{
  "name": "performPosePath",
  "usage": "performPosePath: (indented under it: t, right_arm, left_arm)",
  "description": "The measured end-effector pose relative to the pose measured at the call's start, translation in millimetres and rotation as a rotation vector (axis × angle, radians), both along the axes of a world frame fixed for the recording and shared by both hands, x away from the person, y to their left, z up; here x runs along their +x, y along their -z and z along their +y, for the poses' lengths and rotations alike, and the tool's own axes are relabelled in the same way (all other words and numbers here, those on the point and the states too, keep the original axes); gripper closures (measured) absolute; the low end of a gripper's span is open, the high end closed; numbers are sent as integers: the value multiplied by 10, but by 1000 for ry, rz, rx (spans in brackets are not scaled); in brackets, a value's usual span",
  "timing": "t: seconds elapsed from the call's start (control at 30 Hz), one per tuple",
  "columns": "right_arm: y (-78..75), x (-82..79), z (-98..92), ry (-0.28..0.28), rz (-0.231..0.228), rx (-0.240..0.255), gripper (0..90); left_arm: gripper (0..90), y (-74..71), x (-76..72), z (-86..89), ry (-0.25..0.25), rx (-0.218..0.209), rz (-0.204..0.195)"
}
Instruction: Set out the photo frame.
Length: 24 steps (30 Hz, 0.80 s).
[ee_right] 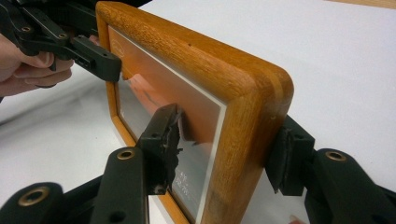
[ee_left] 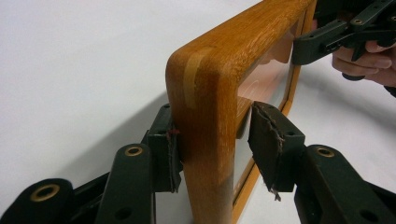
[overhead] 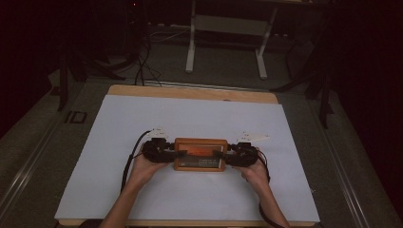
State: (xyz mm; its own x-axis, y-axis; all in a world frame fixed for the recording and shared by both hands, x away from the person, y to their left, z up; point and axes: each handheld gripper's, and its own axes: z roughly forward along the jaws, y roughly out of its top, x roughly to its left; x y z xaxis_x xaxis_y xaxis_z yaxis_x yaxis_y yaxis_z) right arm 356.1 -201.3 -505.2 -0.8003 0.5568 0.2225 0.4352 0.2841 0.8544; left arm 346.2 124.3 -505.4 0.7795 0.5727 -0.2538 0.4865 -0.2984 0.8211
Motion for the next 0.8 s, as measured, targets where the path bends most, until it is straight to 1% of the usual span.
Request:
performPosePath:
  t: [0.13, 0.23, 0.3, 0.37, 0.5, 0.67, 0.8]
  right_arm:
    - [3, -8, 0, 1, -4, 1, 494]
    - [8, -14, -4, 4, -1, 9, 494]
    - [12, -20, -8, 8, -2, 13, 495]
    - [10, -28, -11, 11, -3, 4, 492]
    - [-9, -41, -39, 26, -9, 5, 467]
    - [-39, -63, -75, 40, -22, -1, 447]
    - [-78, -81, -90, 46, -31, -12, 430]
  left_arm:
    - [544, -4, -13, -11, -3, 14, -10]
    - [522, 8, -17, -22, -7, 25, -7]
    - [506, 22, -17, -23, -8, 26, -7]
    - [495, 28, -19, -20, -14, 25, -8]
    - [471, 27, -24, 0, -25, 31, -10]
    - [455, 4, -43, 38, -36, 24, -16]
    - [440, -40, -74, 73, -47, 14, -30]
